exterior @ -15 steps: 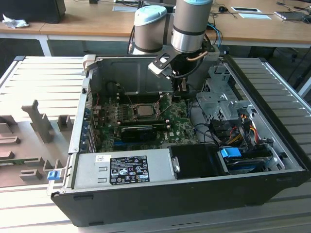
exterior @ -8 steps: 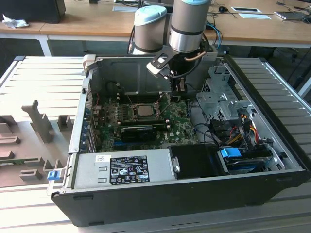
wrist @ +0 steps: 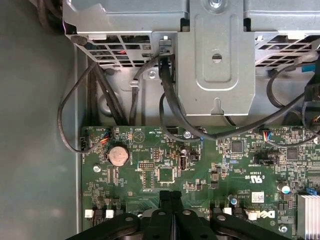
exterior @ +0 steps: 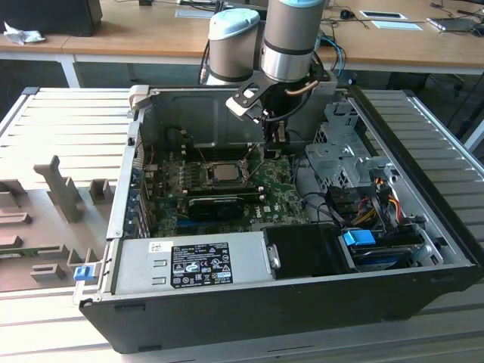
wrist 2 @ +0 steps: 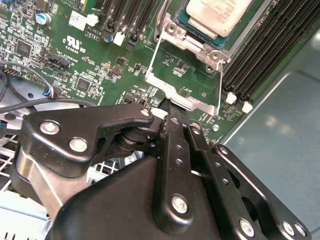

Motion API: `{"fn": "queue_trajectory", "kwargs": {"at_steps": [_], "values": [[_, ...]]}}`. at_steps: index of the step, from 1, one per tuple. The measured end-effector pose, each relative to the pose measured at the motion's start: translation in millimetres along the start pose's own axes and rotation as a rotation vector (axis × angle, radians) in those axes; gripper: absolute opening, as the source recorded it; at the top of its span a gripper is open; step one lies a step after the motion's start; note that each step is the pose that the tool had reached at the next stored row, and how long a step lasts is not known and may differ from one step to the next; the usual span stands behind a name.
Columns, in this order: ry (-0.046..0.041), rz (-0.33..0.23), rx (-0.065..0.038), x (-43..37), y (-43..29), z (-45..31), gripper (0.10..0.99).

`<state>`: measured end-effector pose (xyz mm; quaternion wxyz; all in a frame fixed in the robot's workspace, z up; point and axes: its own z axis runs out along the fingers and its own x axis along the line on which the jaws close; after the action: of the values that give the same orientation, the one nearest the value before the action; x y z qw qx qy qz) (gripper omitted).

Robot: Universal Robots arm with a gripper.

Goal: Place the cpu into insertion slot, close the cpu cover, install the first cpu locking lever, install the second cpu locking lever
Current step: 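Close the cpu cover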

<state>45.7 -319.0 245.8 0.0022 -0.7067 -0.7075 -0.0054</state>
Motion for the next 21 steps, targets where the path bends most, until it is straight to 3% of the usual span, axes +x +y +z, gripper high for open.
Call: {"fn": "queue_trajectory", "kwargs": {"at_steps": [21], "values": [[0.0,0.0,0.0,0.0,-5.9,0.0,0.106]]}}
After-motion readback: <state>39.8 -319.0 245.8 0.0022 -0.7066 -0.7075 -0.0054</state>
